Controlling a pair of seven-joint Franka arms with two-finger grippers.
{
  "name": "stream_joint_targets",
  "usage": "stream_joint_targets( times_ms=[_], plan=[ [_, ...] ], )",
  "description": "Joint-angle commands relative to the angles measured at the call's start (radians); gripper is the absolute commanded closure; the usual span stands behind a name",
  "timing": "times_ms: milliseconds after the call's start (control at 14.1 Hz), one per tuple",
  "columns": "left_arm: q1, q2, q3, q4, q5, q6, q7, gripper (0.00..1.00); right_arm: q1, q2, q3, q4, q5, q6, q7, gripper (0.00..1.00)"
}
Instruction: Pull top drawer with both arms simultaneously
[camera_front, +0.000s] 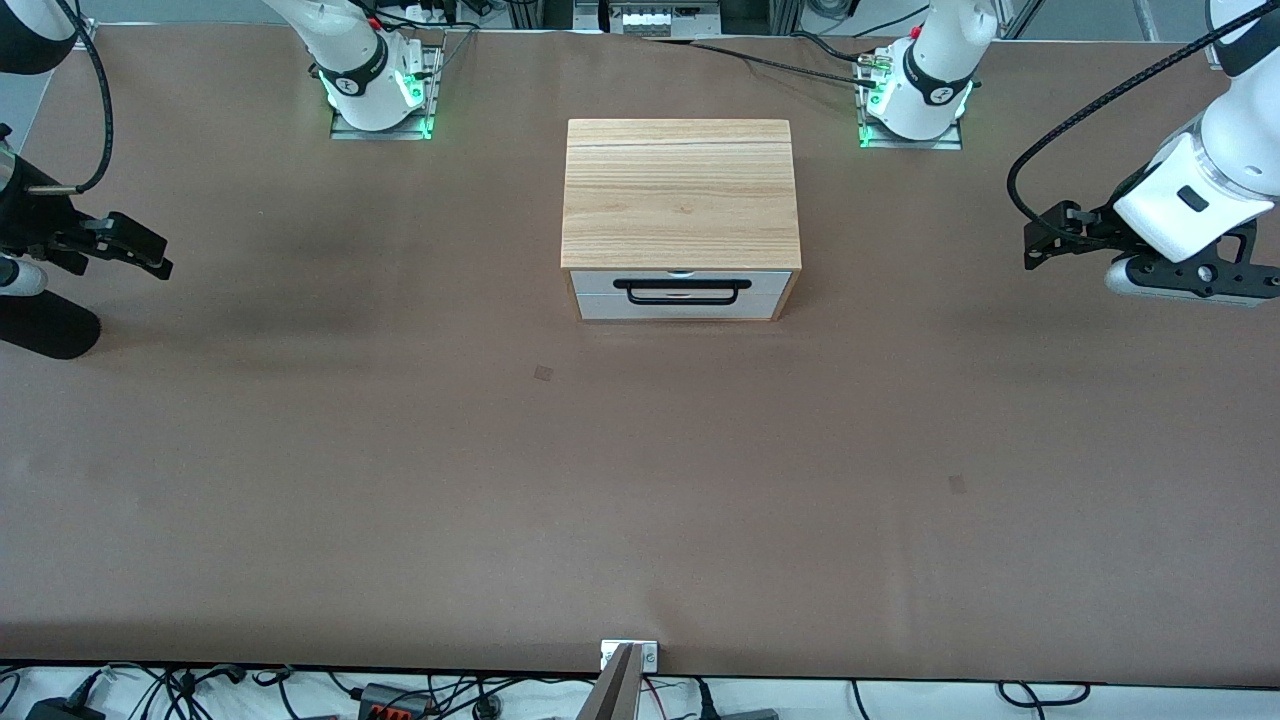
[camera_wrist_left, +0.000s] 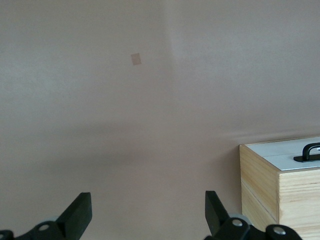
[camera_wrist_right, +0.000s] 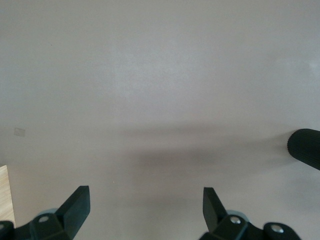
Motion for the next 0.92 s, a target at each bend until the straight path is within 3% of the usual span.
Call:
stream_joint_targets(
  times_ms=[0, 848],
  plan=[
    [0.003, 0.016, 0.000, 0.036, 0.010, -0.023, 0.016, 0.00, 0.000, -0.016, 0.009, -0.005, -0.001, -0.005, 0.014, 0.00],
    [-0.003, 0.019, 0.000, 0.037, 0.010, -0.024, 0.012, 0.00, 0.002, -0.009, 0.012, -0.007, -0.003, -0.071, 0.004, 0.00]
  ],
)
